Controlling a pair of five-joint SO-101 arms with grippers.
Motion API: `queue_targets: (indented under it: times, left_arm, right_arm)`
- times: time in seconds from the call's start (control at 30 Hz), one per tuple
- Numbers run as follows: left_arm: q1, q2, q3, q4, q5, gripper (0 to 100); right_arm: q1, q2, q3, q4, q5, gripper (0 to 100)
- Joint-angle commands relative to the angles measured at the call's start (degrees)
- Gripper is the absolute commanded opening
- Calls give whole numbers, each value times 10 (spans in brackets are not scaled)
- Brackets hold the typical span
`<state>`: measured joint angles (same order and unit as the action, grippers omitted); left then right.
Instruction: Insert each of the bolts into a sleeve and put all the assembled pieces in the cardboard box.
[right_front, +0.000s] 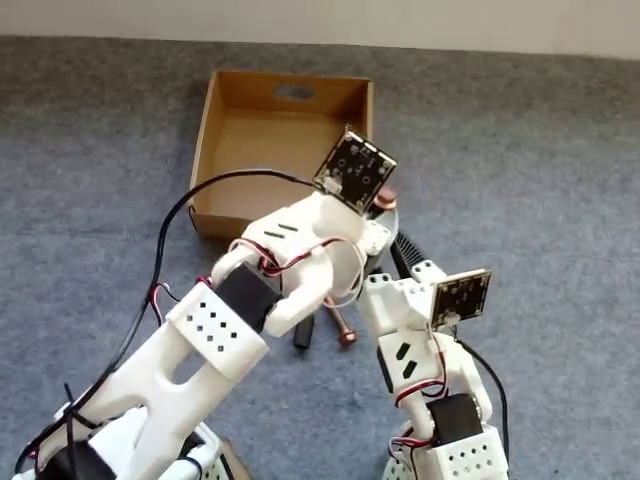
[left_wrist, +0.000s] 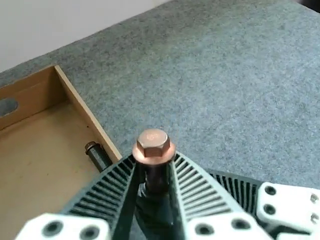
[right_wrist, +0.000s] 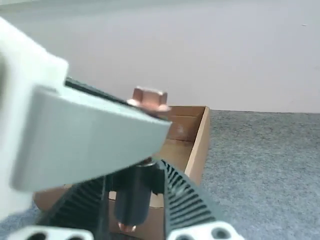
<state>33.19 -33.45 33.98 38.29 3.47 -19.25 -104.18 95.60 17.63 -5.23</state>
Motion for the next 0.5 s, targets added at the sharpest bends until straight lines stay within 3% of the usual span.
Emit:
queue_targets:
  times: [0.0,0.3,0.47]
  left_arm:
    - [-36,-23,5,-2,2,9]
    - [-38,-23,14,1,2,18]
    - [-41,-23,13,7,2,130]
  right_arm:
    - [3,-8,8,1,-3,6]
    - [3,-8,8,1,-3,6]
    - [3,-8,8,1,-3,6]
